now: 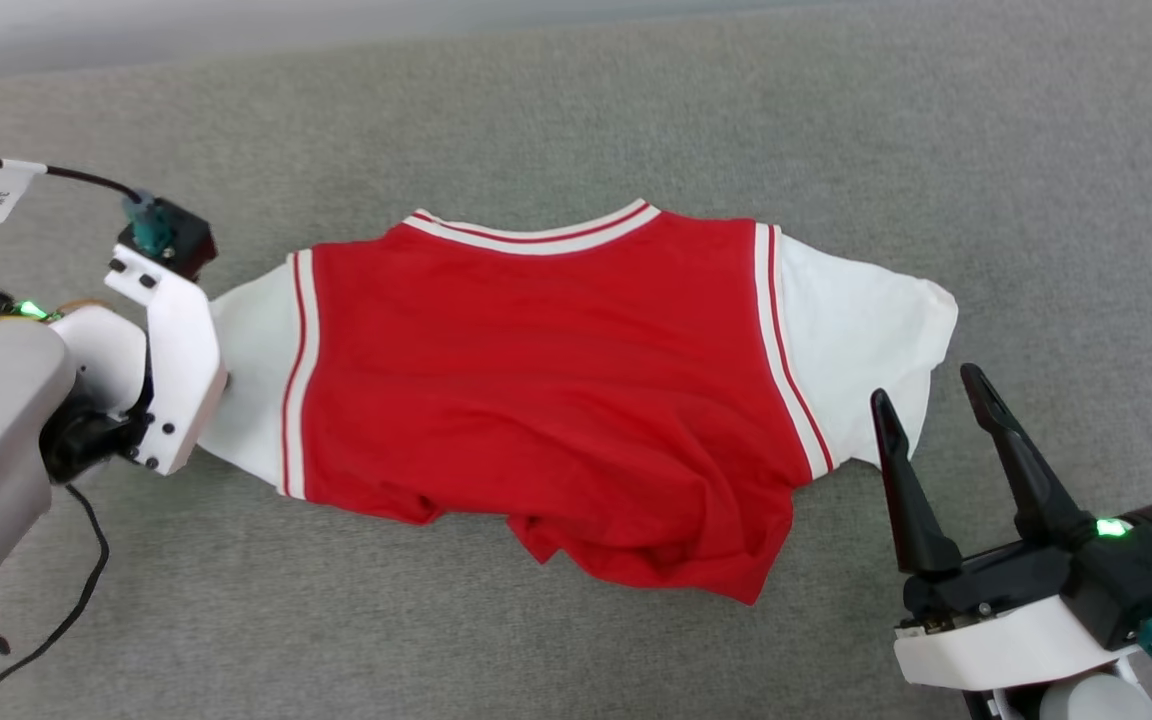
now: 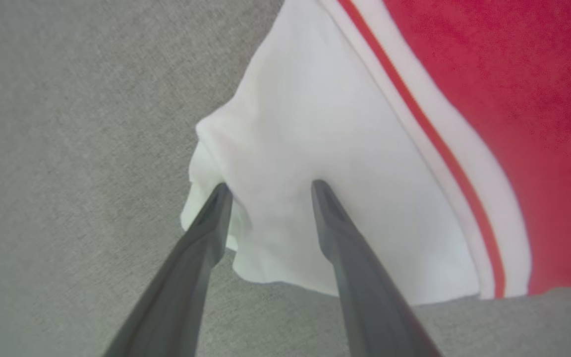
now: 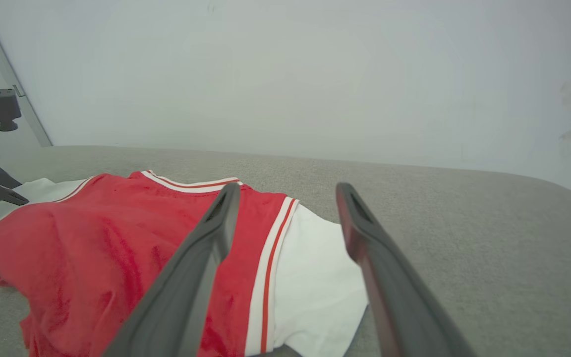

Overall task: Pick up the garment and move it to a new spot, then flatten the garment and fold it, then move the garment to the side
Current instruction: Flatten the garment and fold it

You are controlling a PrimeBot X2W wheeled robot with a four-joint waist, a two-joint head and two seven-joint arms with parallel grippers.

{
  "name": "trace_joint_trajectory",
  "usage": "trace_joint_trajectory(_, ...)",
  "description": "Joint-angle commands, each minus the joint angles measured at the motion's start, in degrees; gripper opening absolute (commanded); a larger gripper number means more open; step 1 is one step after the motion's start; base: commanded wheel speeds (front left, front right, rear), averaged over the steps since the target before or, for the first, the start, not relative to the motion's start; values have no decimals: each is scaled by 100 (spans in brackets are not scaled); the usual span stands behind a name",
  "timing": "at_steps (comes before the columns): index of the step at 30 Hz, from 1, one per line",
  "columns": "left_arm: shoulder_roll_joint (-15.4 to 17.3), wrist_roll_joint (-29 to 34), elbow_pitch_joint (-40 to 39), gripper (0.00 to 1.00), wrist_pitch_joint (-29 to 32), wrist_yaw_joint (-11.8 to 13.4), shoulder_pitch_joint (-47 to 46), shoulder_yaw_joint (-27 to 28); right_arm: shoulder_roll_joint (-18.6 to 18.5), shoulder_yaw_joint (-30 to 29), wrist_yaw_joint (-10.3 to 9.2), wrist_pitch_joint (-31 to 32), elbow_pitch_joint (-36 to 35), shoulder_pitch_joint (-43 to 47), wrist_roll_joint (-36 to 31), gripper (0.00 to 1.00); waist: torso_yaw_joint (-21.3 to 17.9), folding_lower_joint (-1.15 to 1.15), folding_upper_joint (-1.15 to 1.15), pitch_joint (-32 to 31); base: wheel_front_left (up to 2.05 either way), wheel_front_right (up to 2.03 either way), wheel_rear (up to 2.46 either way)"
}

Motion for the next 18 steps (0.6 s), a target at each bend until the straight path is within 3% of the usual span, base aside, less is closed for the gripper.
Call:
trace_joint_trajectory(1, 19, 38, 3, 100, -23, -17, -73, 15, 12, -15, -6, -13, -1, 61, 7, 100, 66, 0, 0, -97, 0, 0, 0)
trace_joint_trajectory(9, 322, 30, -275, 100, 100, -42, -666, 256, 51, -31, -6, -13, -32, 136, 23, 100, 174, 0, 0, -270, 0, 0, 0)
trace_joint_trajectory(18, 489, -349, -401, 100, 1093, 112, -838, 260, 2, 37, -6, -13, -90, -26, -3, 100, 54, 0, 0, 7, 0, 0, 0)
